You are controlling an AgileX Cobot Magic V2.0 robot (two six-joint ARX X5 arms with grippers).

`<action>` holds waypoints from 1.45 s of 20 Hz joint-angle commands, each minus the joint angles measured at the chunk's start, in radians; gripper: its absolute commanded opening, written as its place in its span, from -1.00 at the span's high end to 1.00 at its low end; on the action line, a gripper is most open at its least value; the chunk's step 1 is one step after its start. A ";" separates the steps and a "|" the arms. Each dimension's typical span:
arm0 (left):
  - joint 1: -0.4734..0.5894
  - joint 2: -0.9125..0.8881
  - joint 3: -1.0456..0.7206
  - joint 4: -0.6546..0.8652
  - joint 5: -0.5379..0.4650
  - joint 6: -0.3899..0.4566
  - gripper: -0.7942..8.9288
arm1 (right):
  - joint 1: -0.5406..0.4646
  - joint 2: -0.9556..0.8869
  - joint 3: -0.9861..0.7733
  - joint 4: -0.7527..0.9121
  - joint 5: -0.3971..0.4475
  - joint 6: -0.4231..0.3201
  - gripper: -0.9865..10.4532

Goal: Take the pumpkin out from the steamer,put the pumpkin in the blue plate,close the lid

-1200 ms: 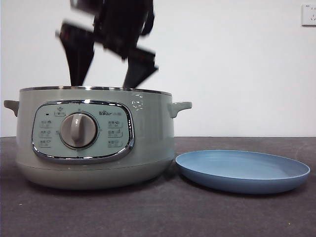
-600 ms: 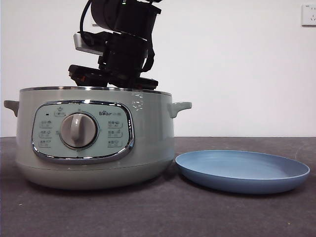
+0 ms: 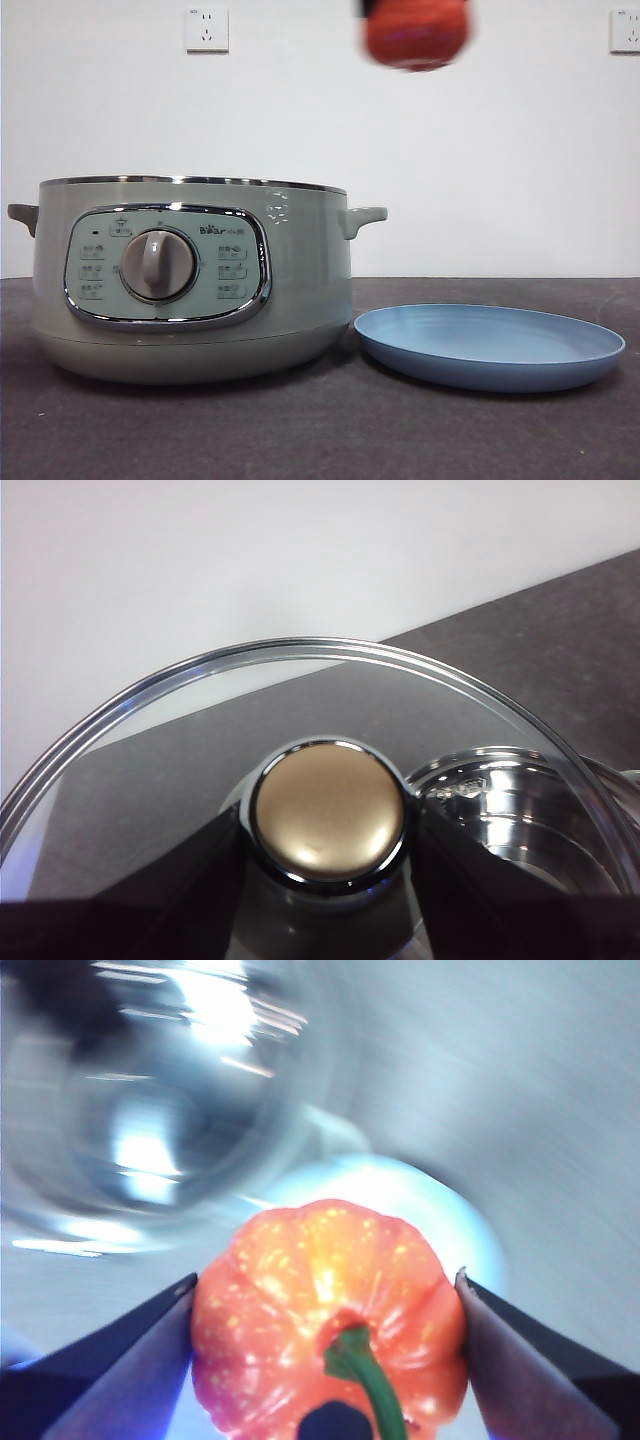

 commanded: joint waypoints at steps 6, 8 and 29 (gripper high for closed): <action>-0.001 0.007 0.009 0.067 0.060 0.007 0.85 | -0.067 -0.192 -0.455 0.165 0.307 0.230 0.85; -0.001 0.007 0.009 0.067 0.060 0.006 0.85 | -0.067 -0.232 -0.623 0.318 0.307 0.223 0.85; -0.001 0.007 0.009 0.043 0.130 -0.023 0.85 | -0.139 -0.037 -0.931 0.808 -0.055 0.154 0.31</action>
